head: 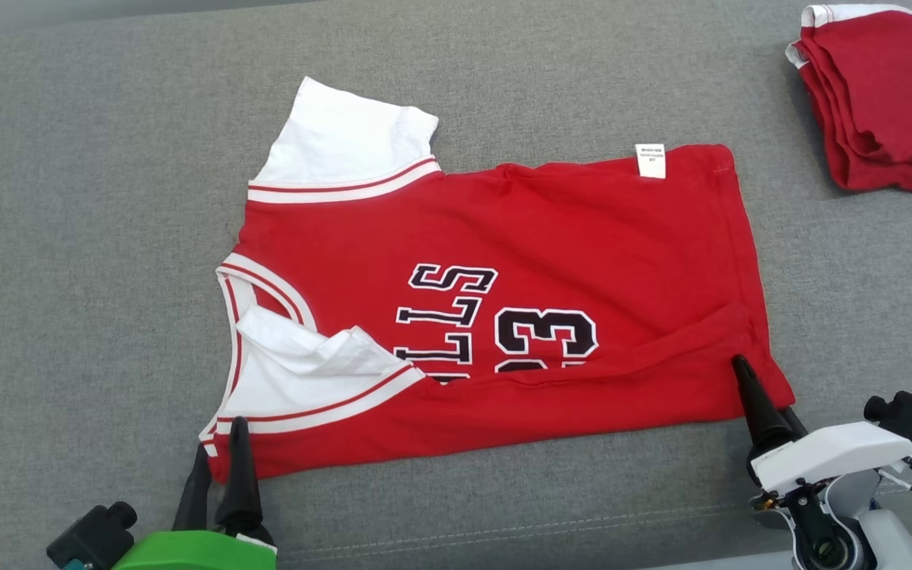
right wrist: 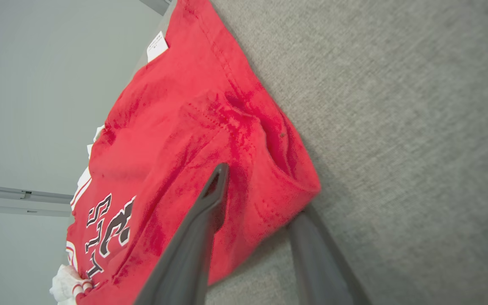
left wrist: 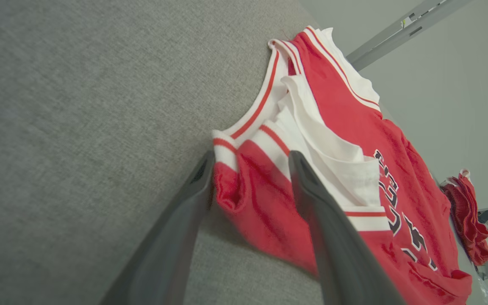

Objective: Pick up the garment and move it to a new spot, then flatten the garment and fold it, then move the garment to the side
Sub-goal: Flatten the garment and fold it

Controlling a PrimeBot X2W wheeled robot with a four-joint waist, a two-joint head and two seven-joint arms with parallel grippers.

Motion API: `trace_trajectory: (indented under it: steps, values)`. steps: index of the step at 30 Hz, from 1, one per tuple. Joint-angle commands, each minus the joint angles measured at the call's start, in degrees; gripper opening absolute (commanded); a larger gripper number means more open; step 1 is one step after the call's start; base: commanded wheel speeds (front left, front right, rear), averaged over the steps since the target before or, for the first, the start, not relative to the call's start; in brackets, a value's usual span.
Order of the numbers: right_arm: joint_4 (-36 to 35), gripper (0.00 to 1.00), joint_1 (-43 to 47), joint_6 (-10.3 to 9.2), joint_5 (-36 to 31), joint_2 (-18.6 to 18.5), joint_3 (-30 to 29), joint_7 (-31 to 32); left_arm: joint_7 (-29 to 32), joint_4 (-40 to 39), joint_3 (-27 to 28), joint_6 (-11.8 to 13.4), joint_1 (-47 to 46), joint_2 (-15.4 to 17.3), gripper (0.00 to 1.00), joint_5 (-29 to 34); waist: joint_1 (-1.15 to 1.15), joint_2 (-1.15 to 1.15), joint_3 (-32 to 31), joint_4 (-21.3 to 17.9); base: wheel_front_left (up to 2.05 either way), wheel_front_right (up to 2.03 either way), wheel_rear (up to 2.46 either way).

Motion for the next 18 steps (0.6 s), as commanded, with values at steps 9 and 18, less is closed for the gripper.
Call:
trace_trajectory:
  steps: [9, 18]
  values:
    - [-4.47, 1.0, 2.96, -0.07, -1.35, -4.74, -3.05, -2.39, -0.64, -4.37, 2.02, 3.16, -1.26, 5.79, 1.0, 7.43, 0.0, 0.0, 0.49, -1.11, 0.0, 0.0, 0.0]
    - [-12.95, 1.0, -0.52, -0.07, -6.96, -9.39, -2.95, 2.26, 10.52, -6.46, -4.13, 1.17, -16.69, 14.45, 1.0, 15.24, 0.0, 0.0, 3.57, -2.73, 0.0, 0.0, 0.0]
